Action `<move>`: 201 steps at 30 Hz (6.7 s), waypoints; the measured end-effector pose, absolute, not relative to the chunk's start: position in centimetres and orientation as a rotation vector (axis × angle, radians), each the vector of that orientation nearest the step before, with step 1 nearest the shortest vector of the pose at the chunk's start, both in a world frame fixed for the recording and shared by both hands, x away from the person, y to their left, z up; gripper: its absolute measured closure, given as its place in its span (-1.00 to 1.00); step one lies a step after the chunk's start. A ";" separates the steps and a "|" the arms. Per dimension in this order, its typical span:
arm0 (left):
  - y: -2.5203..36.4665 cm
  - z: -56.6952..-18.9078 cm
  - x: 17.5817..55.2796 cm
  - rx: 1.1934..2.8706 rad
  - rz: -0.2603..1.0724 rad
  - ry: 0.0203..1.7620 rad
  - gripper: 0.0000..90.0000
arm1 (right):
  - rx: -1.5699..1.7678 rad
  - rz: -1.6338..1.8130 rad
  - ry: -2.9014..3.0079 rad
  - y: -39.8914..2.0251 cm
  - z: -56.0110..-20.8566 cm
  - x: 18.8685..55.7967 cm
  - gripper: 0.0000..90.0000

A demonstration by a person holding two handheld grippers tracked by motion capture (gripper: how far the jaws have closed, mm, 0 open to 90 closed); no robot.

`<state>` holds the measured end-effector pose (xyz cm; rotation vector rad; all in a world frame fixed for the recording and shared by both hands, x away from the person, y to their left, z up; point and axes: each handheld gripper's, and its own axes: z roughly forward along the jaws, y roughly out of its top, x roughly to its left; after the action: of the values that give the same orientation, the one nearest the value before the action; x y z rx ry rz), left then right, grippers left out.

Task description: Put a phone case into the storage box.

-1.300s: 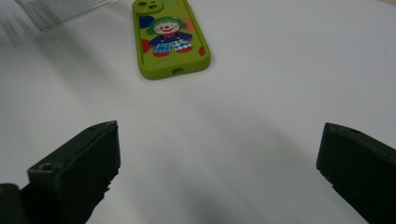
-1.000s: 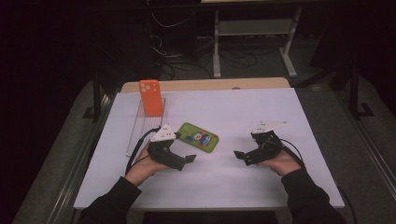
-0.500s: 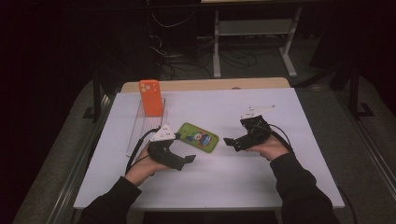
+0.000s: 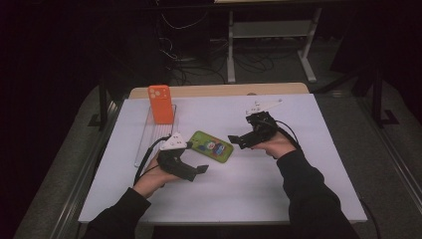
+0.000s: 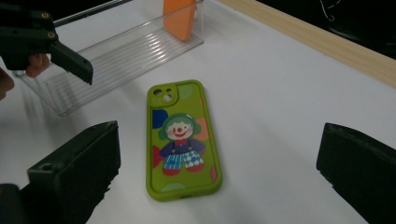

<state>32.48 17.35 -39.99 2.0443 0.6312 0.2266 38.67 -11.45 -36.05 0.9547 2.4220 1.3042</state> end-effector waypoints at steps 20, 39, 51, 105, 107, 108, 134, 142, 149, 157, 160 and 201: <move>17.2 -40.1 32.5 2.047 0.204 0.638 -1.00 | 0.907 1.232 2.526 -6.7 -36.5 41.6 -1.00; 17.2 -40.1 32.6 2.048 0.194 0.635 -1.00 | 0.913 1.059 2.650 -5.1 -38.5 42.3 -1.00; 17.1 -40.1 32.6 2.039 0.187 0.643 -1.00 | 0.851 0.929 2.715 -3.6 -40.3 42.1 -1.00; 15.9 -35.4 36.2 2.157 0.196 0.395 -1.00 | 0.548 0.711 2.891 -9.4 -39.2 41.0 -0.66; 15.7 -35.2 36.5 2.170 0.177 0.364 -1.00 | 0.531 0.718 2.899 -10.0 -38.9 40.9 -0.66; 15.5 -35.1 36.7 2.173 0.167 0.343 -1.00 | 0.518 0.721 2.903 -10.3 -38.7 40.8 -0.66; 12.0 -35.6 38.3 2.359 0.014 0.016 -1.00 | 0.145 0.735 3.036 -9.4 -35.8 38.1 -0.66; 10.9 -36.6 37.6 2.424 -0.028 -0.009 -1.00 | 0.087 0.735 3.036 -8.4 -35.3 37.8 -0.66; 10.5 -37.3 37.6 2.472 -0.019 -0.026 -0.90 | 0.058 0.749 3.037 -7.9 -35.1 37.7 -0.66; 10.6 -37.3 37.6 2.475 0.004 -0.032 -0.69 | 0.049 0.755 3.036 -7.6 -35.0 37.7 -0.66; 10.6 -37.2 37.6 2.475 0.002 -0.046 -0.68 | 0.046 0.757 3.042 -7.7 -34.9 37.7 -0.67; 11.7 -37.6 36.9 2.459 0.210 0.669 -0.65 | 0.862 1.090 2.663 -15.0 -38.3 36.2 -1.00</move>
<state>36.95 11.70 -37.60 2.4586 0.6695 0.2102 36.16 -14.95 -38.28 0.8622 2.6626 1.0897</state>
